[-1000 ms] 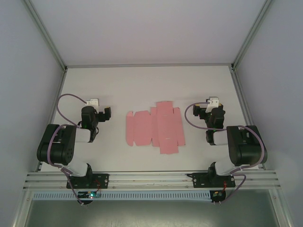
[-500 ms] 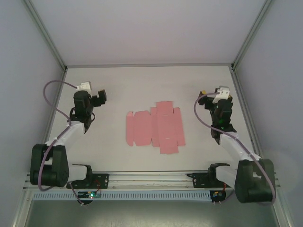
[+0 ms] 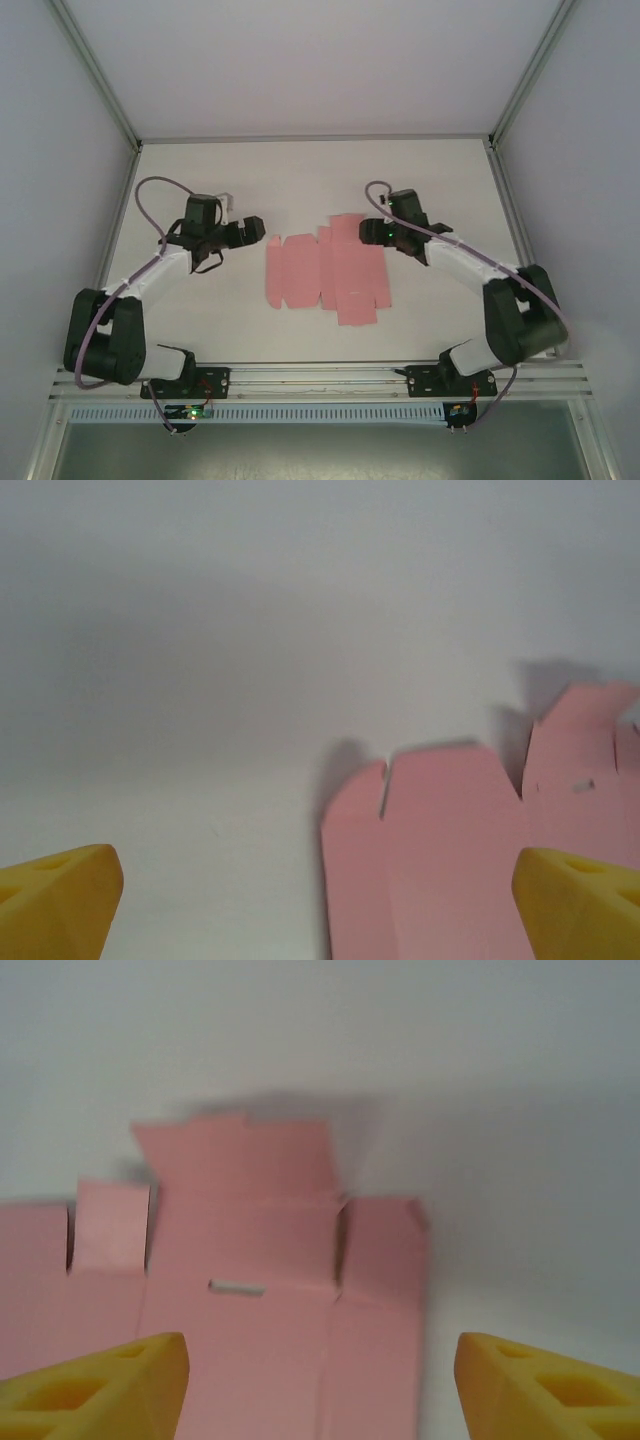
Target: Assemble paper box
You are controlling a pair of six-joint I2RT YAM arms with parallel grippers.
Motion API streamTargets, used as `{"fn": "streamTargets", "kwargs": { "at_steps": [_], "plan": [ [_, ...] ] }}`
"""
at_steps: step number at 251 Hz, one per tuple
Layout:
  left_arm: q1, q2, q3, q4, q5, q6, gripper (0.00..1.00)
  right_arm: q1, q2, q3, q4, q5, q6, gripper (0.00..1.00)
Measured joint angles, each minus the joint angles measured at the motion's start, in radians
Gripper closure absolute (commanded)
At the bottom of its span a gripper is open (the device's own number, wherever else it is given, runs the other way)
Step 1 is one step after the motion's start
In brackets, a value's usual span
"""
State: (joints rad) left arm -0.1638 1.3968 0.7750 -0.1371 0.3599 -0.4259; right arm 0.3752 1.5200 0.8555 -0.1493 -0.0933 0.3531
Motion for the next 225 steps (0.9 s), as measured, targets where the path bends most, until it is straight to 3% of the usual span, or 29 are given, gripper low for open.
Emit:
{"fn": "streamTargets", "kwargs": {
  "at_steps": [83,225],
  "plan": [
    [-0.072,0.092,0.024,-0.118,0.165,-0.017,0.0,0.013,0.16,-0.018,0.039,-0.028,0.081,0.43],
    [-0.111,0.198,0.029,-0.155,0.281,-0.107,0.05,0.0,0.162,-0.087,0.202,-0.029,0.143,0.46]
  ]
}}
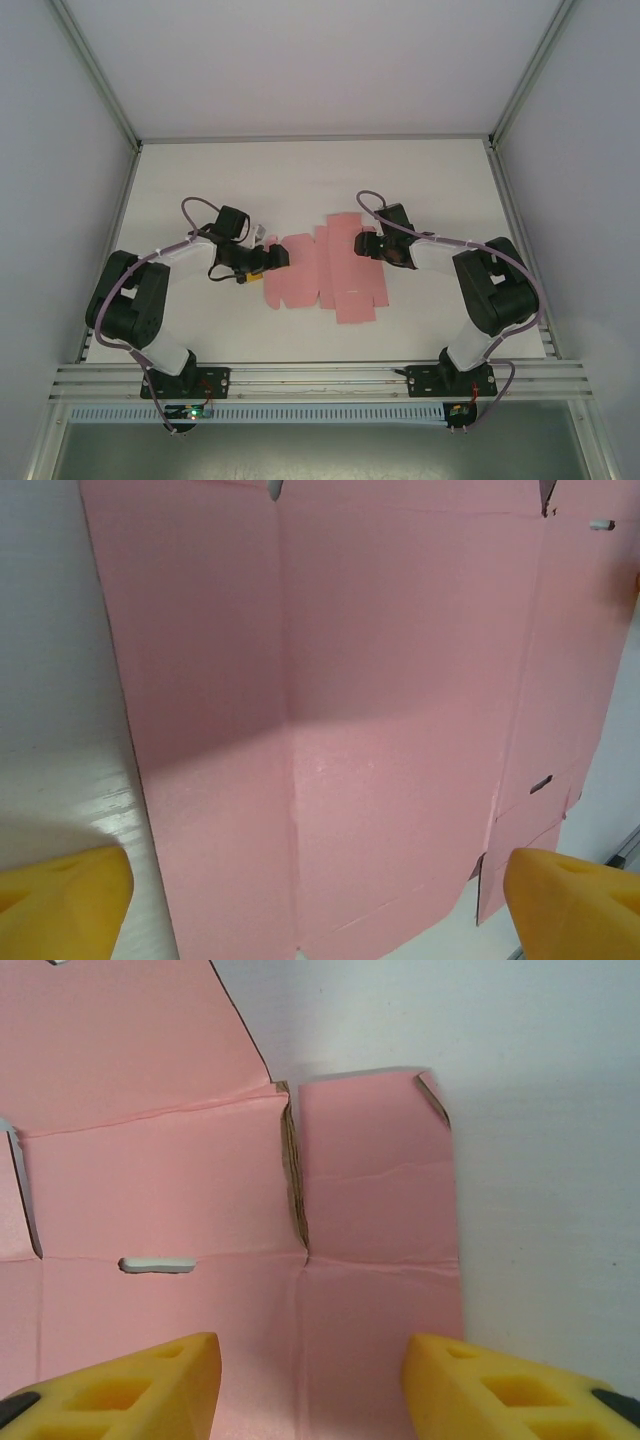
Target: Assemble paper box
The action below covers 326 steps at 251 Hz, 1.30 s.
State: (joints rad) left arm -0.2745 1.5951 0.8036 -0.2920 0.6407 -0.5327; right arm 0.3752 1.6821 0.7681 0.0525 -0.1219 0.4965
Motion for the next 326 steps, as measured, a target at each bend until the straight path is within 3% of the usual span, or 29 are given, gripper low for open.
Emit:
{"fn": "streamTargets", "kwargs": {
  "at_steps": [84,136,195,228,294,326],
  "plan": [
    [-0.012,-0.02,-0.053,0.134,0.066,-0.066,0.11,-0.003,0.004,-0.024,0.057,-0.004,0.003,0.48],
    [-0.013,-0.099,-0.071,0.203,0.069,-0.106,0.28,-0.007,-0.002,-0.043,0.089,-0.014,0.003,0.48],
    [-0.015,-0.118,-0.084,0.32,0.06,-0.127,0.35,-0.014,-0.004,-0.058,0.119,-0.027,0.006,0.48],
    [-0.039,-0.08,-0.075,0.331,0.055,-0.121,0.51,-0.019,-0.008,-0.072,0.145,-0.037,0.006,0.48],
    [-0.066,-0.002,-0.029,0.345,0.057,-0.093,1.0,-0.031,-0.029,-0.103,0.182,-0.068,0.002,0.43],
    [-0.067,-0.002,-0.003,0.344,0.071,-0.051,1.0,-0.061,-0.084,-0.127,0.145,-0.119,-0.019,0.37]
  ]
}}
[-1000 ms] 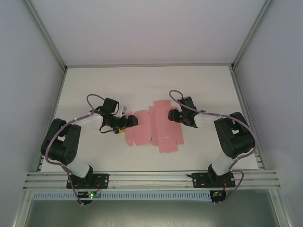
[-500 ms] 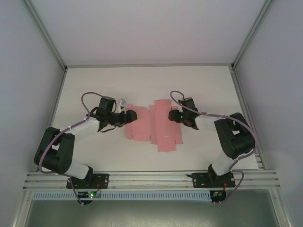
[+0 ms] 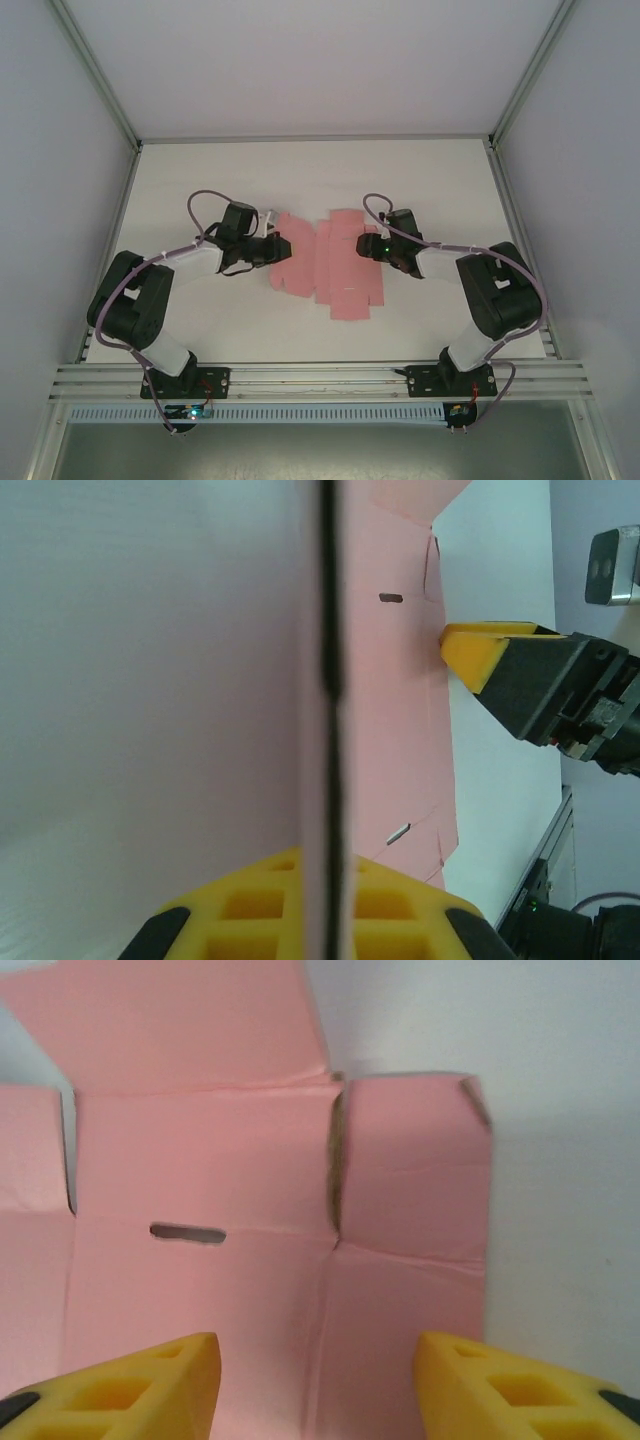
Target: Assemble paper box
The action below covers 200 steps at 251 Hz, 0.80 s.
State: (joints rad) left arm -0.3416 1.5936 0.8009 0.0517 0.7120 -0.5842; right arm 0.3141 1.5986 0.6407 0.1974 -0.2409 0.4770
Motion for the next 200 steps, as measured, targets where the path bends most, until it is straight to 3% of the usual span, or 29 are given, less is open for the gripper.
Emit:
{"fn": "streamTargets", "kwargs": {
  "at_steps": [30,56,136,200],
  "plan": [
    [-0.005,-0.01,0.015,0.006,0.03,0.055,1.0,-0.042,-0.114,-0.021,-0.055,-0.069,-0.042,0.25],
    [-0.005,-0.056,0.015,0.022,0.073,0.102,1.0,-0.089,-0.253,-0.043,-0.07,-0.143,-0.092,0.02],
    [-0.034,-0.256,0.034,0.116,0.169,0.193,1.0,-0.275,-0.6,-0.189,-0.014,-0.346,-0.116,0.02],
    [-0.08,-0.376,0.026,0.183,0.206,0.193,1.0,-0.319,-0.713,-0.381,0.24,-0.494,-0.009,0.02]
  ]
}}
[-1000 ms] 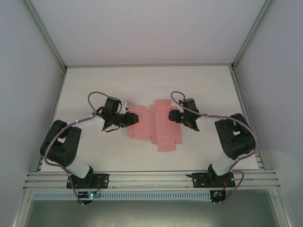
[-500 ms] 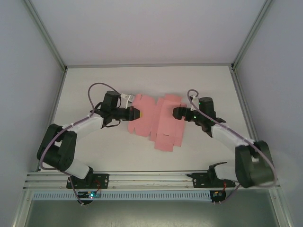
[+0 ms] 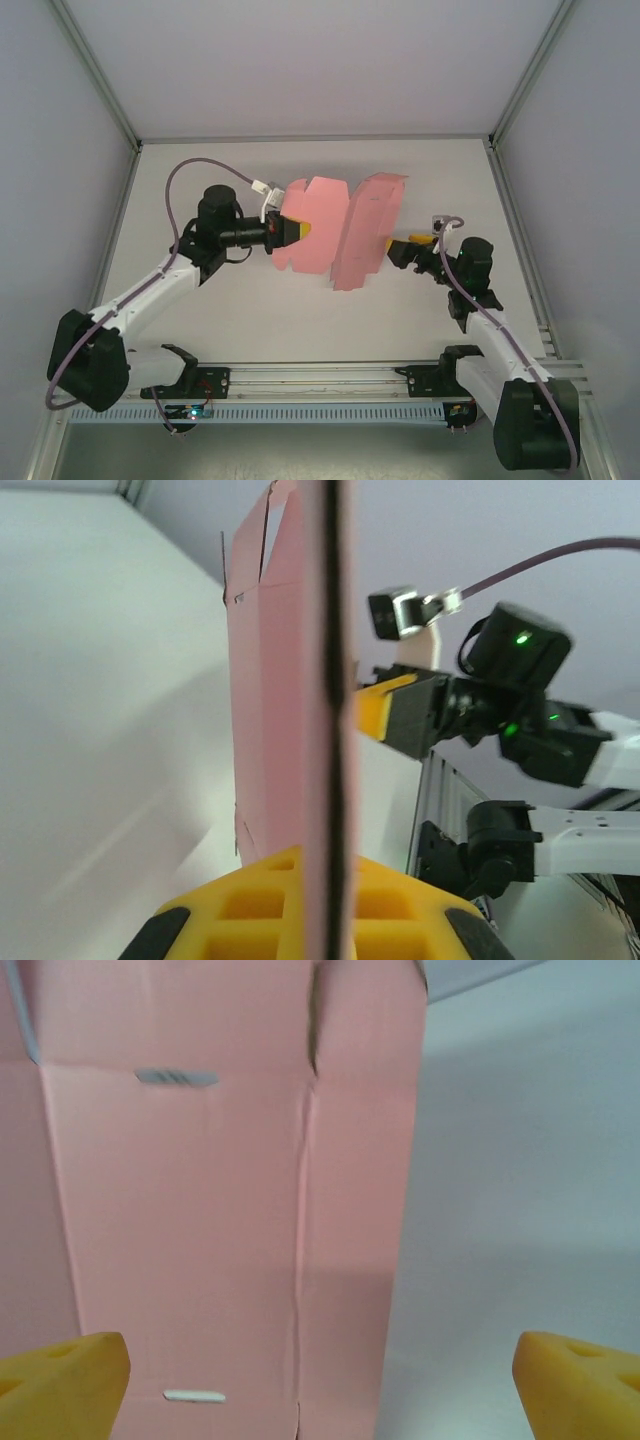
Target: Assemble paper box
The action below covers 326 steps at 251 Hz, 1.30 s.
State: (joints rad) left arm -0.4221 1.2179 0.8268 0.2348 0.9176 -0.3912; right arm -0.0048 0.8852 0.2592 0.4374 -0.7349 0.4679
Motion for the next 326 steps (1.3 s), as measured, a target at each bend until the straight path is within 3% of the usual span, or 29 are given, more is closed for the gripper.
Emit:
{"fn": "streamTargets", "kwargs": {
  "at_steps": [64,115,158,189,239,293,301,318,323,326],
  "plan": [
    [-0.044,-0.15,-0.018,0.051,-0.016,0.002,1.0,0.001,-0.063,-0.032,0.198,-0.141,0.097,0.05],
    [-0.053,-0.175,-0.06,0.109,-0.066,-0.017,1.0,0.043,-0.196,-0.056,0.27,-0.204,0.1,0.34],
    [-0.055,-0.179,-0.079,0.11,-0.145,-0.021,1.0,0.092,-0.314,-0.059,0.228,-0.216,0.056,0.45],
    [-0.056,-0.183,-0.101,0.111,-0.205,-0.028,1.0,0.095,-0.374,-0.06,0.19,-0.216,0.024,0.61],
    [-0.056,-0.19,-0.129,0.111,-0.288,-0.028,1.0,0.115,-0.386,-0.065,0.159,-0.206,-0.007,0.85],
    [-0.056,-0.203,-0.15,0.108,-0.354,-0.027,1.0,0.15,-0.335,-0.06,0.148,-0.179,-0.034,0.96],
    [-0.057,-0.206,-0.152,0.102,-0.371,-0.027,0.8,0.158,-0.326,-0.055,0.148,-0.167,-0.039,1.0],
    [-0.058,-0.217,-0.152,0.076,-0.429,-0.02,0.16,0.179,-0.296,-0.035,0.133,-0.138,-0.058,1.0],
    [-0.06,-0.221,-0.152,0.064,-0.456,-0.019,0.03,0.183,-0.286,-0.027,0.125,-0.131,-0.064,1.0],
    [-0.06,-0.225,-0.152,0.055,-0.476,-0.019,0.0,0.187,-0.279,-0.021,0.116,-0.125,-0.068,1.0]
  ]
}}
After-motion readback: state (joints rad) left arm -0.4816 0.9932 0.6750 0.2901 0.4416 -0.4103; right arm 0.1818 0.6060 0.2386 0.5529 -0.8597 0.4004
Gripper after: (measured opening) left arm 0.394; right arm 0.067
